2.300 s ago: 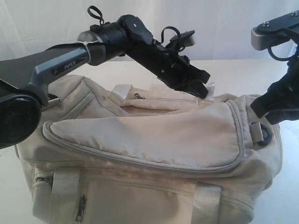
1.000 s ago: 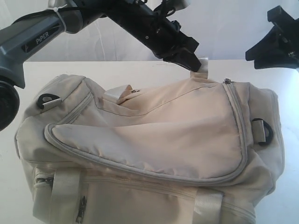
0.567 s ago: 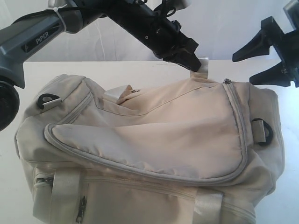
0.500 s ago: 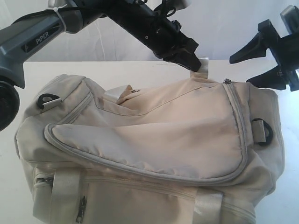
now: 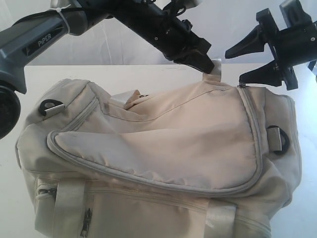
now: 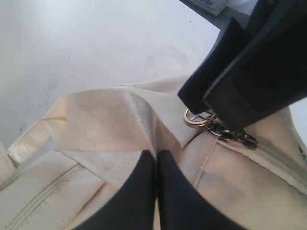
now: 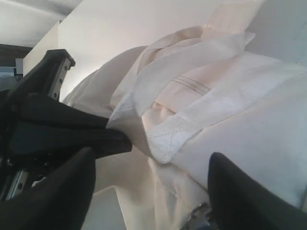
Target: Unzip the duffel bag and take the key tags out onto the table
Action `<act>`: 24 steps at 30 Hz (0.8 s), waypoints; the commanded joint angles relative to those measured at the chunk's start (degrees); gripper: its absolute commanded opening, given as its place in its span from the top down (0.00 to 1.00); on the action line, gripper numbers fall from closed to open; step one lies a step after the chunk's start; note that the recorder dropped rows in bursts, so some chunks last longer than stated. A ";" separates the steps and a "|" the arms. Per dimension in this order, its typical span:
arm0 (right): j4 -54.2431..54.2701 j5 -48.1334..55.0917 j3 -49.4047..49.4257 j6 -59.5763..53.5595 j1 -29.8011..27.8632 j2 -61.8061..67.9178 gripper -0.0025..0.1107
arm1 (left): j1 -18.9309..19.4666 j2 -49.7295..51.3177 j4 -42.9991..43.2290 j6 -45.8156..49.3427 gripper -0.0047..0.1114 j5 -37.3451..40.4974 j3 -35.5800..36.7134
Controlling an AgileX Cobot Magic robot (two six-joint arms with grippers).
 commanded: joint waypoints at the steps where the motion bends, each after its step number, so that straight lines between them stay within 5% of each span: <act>1: -2.76 0.26 -0.32 -0.53 -0.08 -1.26 0.43 | 0.16 -1.62 -3.50 0.01 0.96 1.14 -0.69; 15: -5.91 0.26 -0.32 3.29 0.02 -0.40 0.43 | 0.16 -2.57 -3.48 0.27 0.96 0.74 -0.69; 24: -6.93 0.26 -0.32 3.42 5.30 -4.79 0.43 | 0.16 -2.66 -3.33 0.27 0.96 -1.36 -0.69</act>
